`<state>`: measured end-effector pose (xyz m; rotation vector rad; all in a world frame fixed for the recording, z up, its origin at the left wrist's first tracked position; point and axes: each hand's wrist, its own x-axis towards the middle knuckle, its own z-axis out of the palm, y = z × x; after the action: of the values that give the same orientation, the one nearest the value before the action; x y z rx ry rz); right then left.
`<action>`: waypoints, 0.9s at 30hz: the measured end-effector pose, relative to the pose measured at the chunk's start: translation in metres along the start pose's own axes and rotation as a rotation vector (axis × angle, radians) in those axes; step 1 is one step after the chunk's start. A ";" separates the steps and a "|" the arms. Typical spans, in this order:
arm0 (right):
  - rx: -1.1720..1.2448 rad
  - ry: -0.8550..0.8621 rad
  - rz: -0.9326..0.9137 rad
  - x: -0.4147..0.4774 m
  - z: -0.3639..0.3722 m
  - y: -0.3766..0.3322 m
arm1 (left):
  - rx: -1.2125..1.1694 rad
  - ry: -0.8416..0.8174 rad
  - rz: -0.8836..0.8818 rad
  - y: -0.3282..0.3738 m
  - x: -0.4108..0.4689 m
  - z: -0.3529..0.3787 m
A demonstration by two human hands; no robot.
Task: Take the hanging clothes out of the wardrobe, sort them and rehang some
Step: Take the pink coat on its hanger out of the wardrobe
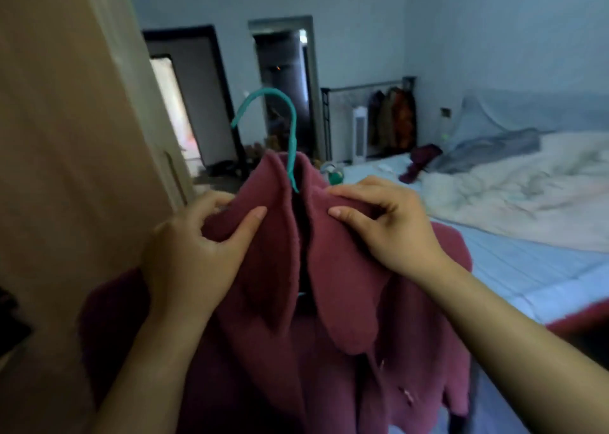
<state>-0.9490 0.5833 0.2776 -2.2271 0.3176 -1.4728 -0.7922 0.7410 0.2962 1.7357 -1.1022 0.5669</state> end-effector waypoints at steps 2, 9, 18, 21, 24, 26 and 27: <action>-0.052 -0.015 0.050 -0.027 -0.029 0.025 | -0.103 -0.114 -0.089 0.008 -0.024 0.042; -0.137 -0.043 0.149 -0.049 -0.087 0.104 | -0.278 -0.313 -0.181 0.024 -0.048 0.150; -0.153 -0.152 0.324 -0.009 -0.054 0.253 | -0.347 -0.430 -0.368 -0.034 -0.001 0.293; -0.141 -0.138 0.342 0.031 -0.034 0.297 | -0.334 -0.445 -0.383 -0.057 0.046 0.332; -0.125 -0.147 0.330 0.064 -0.015 0.339 | -0.350 -0.477 -0.379 -0.080 0.083 0.365; -0.090 -0.171 0.357 0.072 -0.002 0.373 | -0.387 -0.524 -0.417 -0.098 0.097 0.392; -0.070 -0.182 0.380 0.071 0.005 0.389 | -0.406 -0.557 -0.444 -0.105 0.099 0.404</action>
<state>-0.8946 0.2149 0.1452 -2.1831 0.6970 -1.0669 -0.6955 0.3491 0.1507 1.7296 -1.0537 -0.4164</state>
